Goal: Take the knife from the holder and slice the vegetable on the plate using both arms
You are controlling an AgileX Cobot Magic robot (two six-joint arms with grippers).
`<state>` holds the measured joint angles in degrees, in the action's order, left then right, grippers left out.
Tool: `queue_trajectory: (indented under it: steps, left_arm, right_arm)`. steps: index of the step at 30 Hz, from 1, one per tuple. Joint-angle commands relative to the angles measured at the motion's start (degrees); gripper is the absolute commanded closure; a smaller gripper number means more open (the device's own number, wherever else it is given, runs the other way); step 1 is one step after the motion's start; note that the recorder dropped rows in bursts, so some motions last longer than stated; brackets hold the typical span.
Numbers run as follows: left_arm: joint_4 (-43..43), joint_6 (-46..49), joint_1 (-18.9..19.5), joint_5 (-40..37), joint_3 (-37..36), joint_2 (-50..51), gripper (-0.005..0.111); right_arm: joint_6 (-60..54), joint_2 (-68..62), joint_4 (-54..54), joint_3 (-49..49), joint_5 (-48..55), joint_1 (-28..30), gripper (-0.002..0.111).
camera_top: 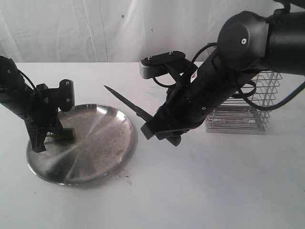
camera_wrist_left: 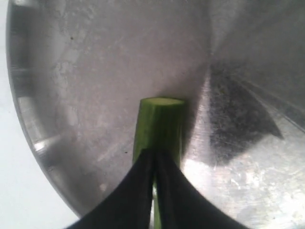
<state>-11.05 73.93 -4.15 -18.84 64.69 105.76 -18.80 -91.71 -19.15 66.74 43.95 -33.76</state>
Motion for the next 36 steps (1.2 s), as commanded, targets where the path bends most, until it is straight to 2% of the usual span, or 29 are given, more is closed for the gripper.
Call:
queue_trajectory:
  steps: [1, 4, 7, 13, 19, 21, 24, 28, 29, 33, 36]
  left_arm:
    - [-0.4, -0.4, 0.1, -1.7, -0.5, 0.9, 0.071]
    - [-0.4, -0.4, 0.1, -2.0, -0.5, 0.9, 0.05]
    - [-0.4, 1.0, 0.1, -1.7, -0.5, 0.9, 0.038]
    - [-0.4, 1.1, 0.1, -2.0, -0.5, 0.9, 0.041]
    - [-0.4, 1.3, 0.1, -5.7, -0.6, 2.0, 0.045]
    - [0.0, 1.9, 0.1, -6.8, -0.6, 2.2, 0.049]
    - [0.9, 1.8, 0.1, -6.5, -0.6, 2.1, 0.065]
    - [1.4, 0.6, 0.1, -3.5, -0.6, 0.7, 0.102]
    - [1.2, -0.7, 0.1, -2.2, -0.6, 0.3, 0.107]
    - [-3.5, -6.5, 0.1, 2.4, -0.6, -2.1, 0.107]
    - [-7.3, -6.6, 0.1, 1.8, -0.6, -2.5, 0.107]
  right_arm:
    - [0.2, 0.1, -0.4, -0.1, -0.4, 0.2, 0.108]
    - [0.2, 0.1, -0.4, -0.1, -0.4, 0.2, 0.108]
    - [0.2, 0.1, -0.4, -0.1, -0.4, 0.2, 0.108]
    - [0.2, 0.1, -0.5, -0.1, -0.4, 0.2, 0.108]
    - [0.2, 0.1, -0.5, -0.1, -0.4, 0.2, 0.108]
    - [0.2, 0.1, -0.5, -0.1, -0.4, 0.2, 0.108]
    - [0.2, 0.1, -0.5, -0.1, -0.4, 0.2, 0.108]
    - [0.2, 0.1, -0.7, -0.1, -0.4, 0.2, 0.108]
    - [0.2, 0.1, -0.8, -0.1, -0.4, 0.2, 0.108]
    - [0.2, 0.1, -0.8, -0.1, -0.5, 0.2, 0.108]
    - [0.2, 0.1, -0.8, -0.1, -0.8, 0.2, 0.108]
